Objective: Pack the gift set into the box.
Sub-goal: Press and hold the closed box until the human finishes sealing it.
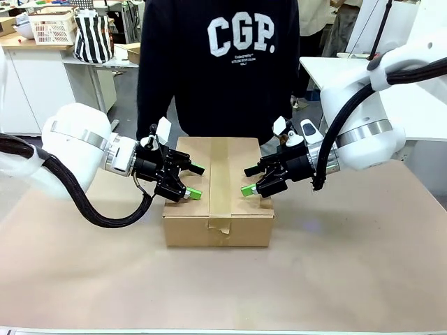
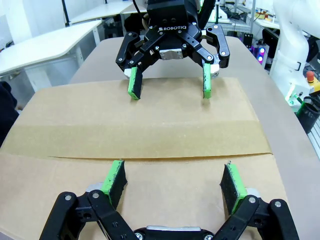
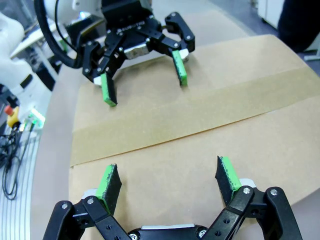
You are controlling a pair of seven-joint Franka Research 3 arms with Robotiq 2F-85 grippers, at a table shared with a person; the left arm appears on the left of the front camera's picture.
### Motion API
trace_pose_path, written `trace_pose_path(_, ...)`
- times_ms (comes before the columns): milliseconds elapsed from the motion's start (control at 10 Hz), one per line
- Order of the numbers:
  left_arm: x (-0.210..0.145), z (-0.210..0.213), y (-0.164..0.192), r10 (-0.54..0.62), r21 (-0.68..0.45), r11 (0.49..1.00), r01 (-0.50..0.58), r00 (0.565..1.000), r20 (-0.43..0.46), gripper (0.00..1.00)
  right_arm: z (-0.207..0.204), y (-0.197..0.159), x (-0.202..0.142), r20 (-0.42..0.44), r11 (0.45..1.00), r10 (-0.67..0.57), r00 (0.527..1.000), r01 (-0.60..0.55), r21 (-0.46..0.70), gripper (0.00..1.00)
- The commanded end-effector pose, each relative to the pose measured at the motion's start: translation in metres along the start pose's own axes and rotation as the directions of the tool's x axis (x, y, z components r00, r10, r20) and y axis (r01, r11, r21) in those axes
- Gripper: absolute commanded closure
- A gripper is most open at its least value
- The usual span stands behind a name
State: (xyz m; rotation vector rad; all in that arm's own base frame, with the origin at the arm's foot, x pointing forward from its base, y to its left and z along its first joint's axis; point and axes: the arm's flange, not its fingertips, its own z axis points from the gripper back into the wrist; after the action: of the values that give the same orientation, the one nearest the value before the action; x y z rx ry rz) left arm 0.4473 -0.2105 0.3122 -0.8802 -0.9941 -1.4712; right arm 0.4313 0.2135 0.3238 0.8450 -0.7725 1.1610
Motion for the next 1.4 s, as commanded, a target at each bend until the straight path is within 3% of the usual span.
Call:
trace_pose_path(0,-0.002,-0.001,-0.001,0.004,-0.002,1.000,-0.004,1.000,-0.002,0.00,-0.001,0.000,-0.004,-0.006,1.000,-0.006,1.000,0.006,0.000,0.00)
trace_pose_path(800,0.000,0.000,0.000,0.000,0.000,1.000,0.000,1.000,0.000,0.00,-0.001,0.000,-0.004,-0.006,1.000,-0.006,1.000,0.006,0.000,0.00)
trace_pose_path(900,0.005,0.008,0.009,0.185,0.009,0.983,-0.185,0.982,0.036,0.00,0.000,0.000,0.000,0.000,1.000,0.000,1.000,0.000,0.000,0.00)
trace_pose_path(1100,0.038,0.036,0.012,0.343,-0.070,0.939,-0.338,0.937,0.072,0.00,0.020,0.002,0.036,-0.097,0.955,-0.266,0.959,0.276,0.106,0.00)
trace_pose_path(1300,0.067,0.072,-0.001,0.523,-0.160,0.849,-0.503,0.844,0.122,0.00,0.050,0.016,0.064,-0.141,0.875,-0.449,0.882,0.466,0.131,0.00)
